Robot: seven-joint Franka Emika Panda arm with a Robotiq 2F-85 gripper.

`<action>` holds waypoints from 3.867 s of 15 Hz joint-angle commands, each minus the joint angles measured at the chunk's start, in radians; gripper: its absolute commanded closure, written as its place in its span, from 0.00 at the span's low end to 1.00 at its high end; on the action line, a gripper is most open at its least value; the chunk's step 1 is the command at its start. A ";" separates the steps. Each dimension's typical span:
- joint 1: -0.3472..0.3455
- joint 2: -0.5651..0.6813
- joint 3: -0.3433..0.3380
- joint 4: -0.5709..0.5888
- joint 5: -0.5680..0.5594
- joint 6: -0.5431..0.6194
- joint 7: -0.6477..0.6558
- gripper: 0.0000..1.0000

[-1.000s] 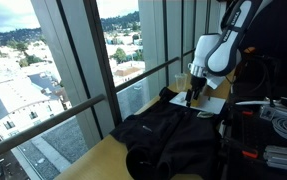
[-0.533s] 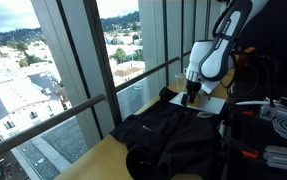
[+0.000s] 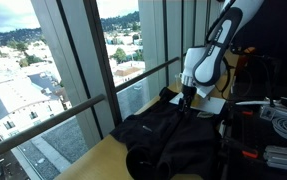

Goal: Pull the zipper closed

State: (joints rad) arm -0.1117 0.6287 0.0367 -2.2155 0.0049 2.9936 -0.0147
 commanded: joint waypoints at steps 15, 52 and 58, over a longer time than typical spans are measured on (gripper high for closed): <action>0.050 0.037 -0.018 0.051 0.005 -0.050 0.007 0.63; 0.168 -0.189 -0.018 -0.139 -0.056 -0.060 -0.008 0.98; 0.232 -0.210 0.017 -0.093 -0.050 -0.157 0.022 0.98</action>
State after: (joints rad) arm 0.0833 0.4659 0.0301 -2.3264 -0.0516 2.9362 -0.0234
